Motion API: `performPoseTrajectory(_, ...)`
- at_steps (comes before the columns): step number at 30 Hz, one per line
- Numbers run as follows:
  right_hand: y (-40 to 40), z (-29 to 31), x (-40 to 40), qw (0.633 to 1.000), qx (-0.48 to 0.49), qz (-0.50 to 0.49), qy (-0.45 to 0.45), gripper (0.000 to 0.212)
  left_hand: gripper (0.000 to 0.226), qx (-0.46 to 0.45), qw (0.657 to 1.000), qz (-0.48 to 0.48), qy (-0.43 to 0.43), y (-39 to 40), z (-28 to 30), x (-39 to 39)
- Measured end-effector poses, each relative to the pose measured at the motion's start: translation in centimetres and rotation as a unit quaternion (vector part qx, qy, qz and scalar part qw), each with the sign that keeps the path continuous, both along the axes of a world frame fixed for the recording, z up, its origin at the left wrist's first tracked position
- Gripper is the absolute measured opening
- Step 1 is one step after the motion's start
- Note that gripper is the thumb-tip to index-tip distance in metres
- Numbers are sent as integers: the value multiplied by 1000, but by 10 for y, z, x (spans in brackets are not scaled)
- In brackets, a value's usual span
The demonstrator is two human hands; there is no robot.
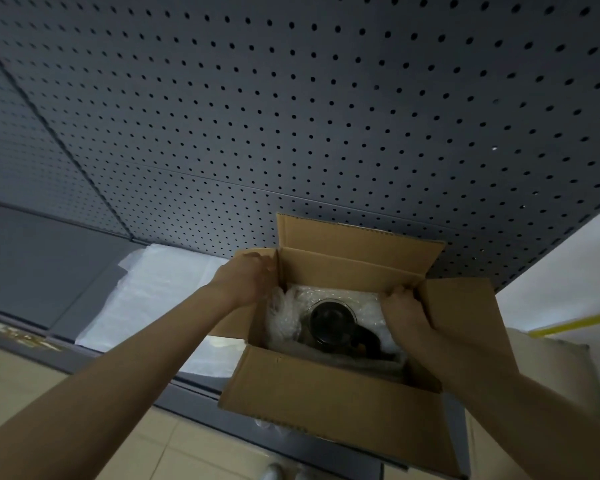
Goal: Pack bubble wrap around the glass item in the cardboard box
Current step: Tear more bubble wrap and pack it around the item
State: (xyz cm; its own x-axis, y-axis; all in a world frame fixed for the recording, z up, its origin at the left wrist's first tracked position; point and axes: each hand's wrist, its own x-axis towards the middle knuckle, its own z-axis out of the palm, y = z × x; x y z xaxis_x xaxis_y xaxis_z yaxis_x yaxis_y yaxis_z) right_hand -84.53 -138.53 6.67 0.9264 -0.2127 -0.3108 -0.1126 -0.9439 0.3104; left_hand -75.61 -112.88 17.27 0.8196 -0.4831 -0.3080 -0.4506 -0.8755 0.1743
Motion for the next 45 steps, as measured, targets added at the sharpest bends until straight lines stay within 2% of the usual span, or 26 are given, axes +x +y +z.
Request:
performPoseTrajectory(4,12,-21,-6,999,7,-51,1,36,31,-10,1000,-8,-2,1,-5,1)
performPoseTrajectory(7,13,-22,-1,988,89,-124,11,48,29,-27,1000,-4,-1,0,-10,3)
performPoseTrajectory(9,7,-17,6,978,149,-124,71,51,28,-31,999,-6,-3,0,-12,5)
performPoseTrajectory(12,3,-5,9,971,135,-97,172,44,27,-30,999,-9,-7,1,-14,6)
performPoseTrajectory(15,4,-2,8,990,69,-50,108,28,26,-36,999,-13,-9,4,-16,6)
performPoseTrajectory(18,9,-15,4,996,31,-34,82,25,28,-39,999,-12,-2,7,-18,4)
performPoseTrajectory(24,15,-27,-4,994,41,-93,42,23,29,-49,999,-5,5,7,-19,3)
performPoseTrajectory(26,12,-25,-3,993,56,-89,46,22,29,-52,999,-6,4,8,-19,2)
performPoseTrajectory(31,10,12,4,983,103,-23,148,34,26,-58,998,7,2,9,-21,1)
performPoseTrajectory(36,16,36,-2,983,63,-51,163,29,30,3,1000,3,-20,15,-12,1)
performPoseTrajectory(38,28,67,-7,985,47,-75,146,28,34,40,998,0,-44,19,-4,3)
performPoseTrajectory(40,47,108,-14,984,77,-105,120,30,37,77,994,9,-74,26,3,5)
performPoseTrajectory(42,68,138,-13,987,86,-84,104,28,36,106,989,17,-98,37,7,10)
performPoseTrajectory(44,81,127,-2,990,37,-81,111,14,35,122,986,16,-109,54,9,20)
performPoseTrajectory(45,88,117,7,990,17,-97,99,17,35,123,986,12,-116,65,10,26)
